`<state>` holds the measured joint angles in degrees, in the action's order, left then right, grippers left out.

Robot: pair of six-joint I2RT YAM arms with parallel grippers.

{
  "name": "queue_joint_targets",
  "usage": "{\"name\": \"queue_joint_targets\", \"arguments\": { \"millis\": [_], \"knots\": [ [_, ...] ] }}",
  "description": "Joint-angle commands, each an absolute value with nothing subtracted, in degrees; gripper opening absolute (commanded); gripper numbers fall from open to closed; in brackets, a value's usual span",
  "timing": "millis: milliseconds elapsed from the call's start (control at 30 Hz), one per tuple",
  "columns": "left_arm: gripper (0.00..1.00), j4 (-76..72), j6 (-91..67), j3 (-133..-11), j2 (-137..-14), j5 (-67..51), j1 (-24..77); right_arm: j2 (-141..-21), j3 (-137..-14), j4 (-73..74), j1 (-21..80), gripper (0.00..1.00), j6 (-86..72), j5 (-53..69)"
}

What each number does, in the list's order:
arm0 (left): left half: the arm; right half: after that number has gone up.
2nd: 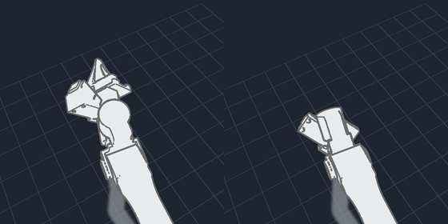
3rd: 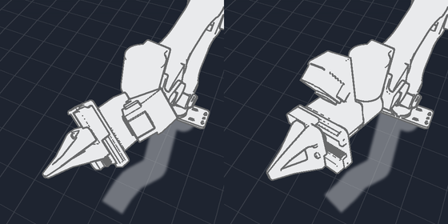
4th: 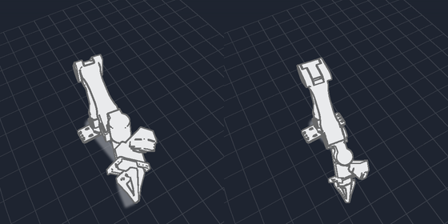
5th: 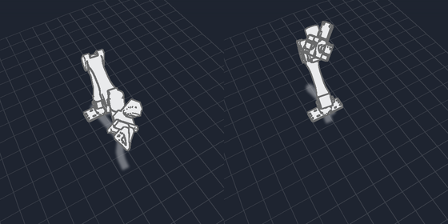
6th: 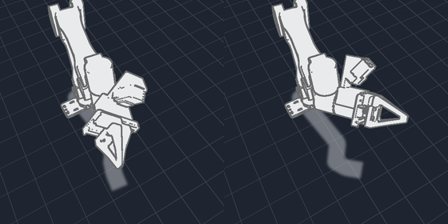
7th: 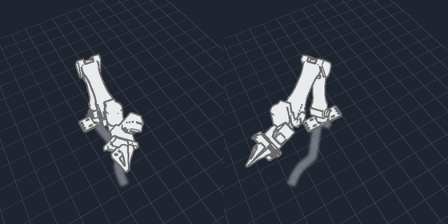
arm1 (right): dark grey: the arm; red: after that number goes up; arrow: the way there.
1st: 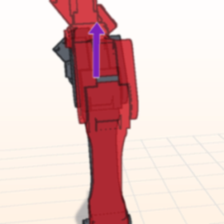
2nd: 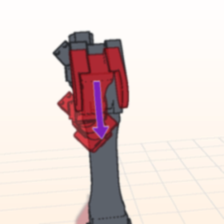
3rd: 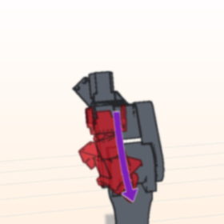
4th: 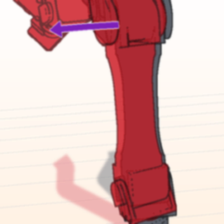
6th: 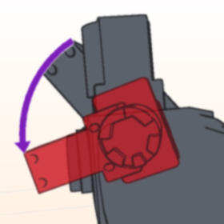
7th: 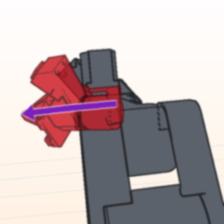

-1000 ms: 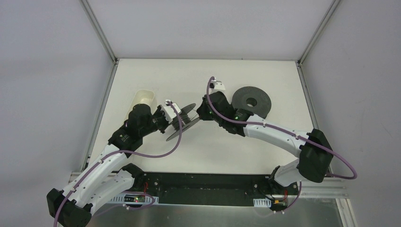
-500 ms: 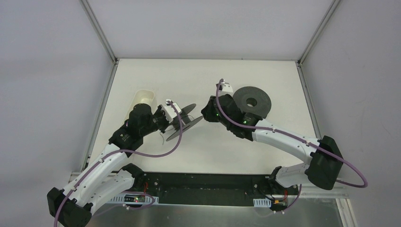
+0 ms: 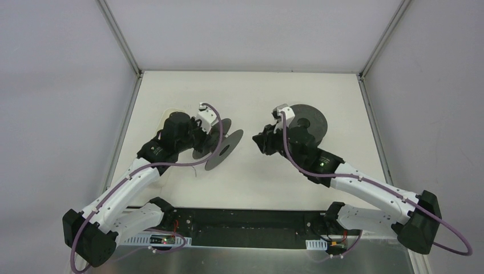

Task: Wrap the cables

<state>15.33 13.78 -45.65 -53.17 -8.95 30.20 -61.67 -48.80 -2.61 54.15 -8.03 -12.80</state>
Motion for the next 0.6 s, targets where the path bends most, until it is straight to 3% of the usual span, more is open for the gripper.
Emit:
{"name": "queue_joint_targets", "arguments": {
  "millis": [0,100,200,567],
  "knots": [
    [0.0,15.4,3.5,-53.1,-55.9,-4.7,29.4,-57.2,-41.8,-14.3,55.7,0.32,11.6,-2.6],
    [0.0,18.3,0.4,-55.6,-59.3,-1.5,28.8,-56.8,-38.4,-18.9,60.1,0.35,22.7,2.3],
    [0.0,19.6,-3.1,-57.1,-61.9,-2.7,26.5,-60.6,-38.0,-22.4,67.2,0.37,32.1,-3.9],
    [0.0,21.3,-5.6,-58.2,-66.8,-7.8,20.5,-88.2,-45.1,-32.9,79.9,0.39,59.6,-9.3]
  ]
}}
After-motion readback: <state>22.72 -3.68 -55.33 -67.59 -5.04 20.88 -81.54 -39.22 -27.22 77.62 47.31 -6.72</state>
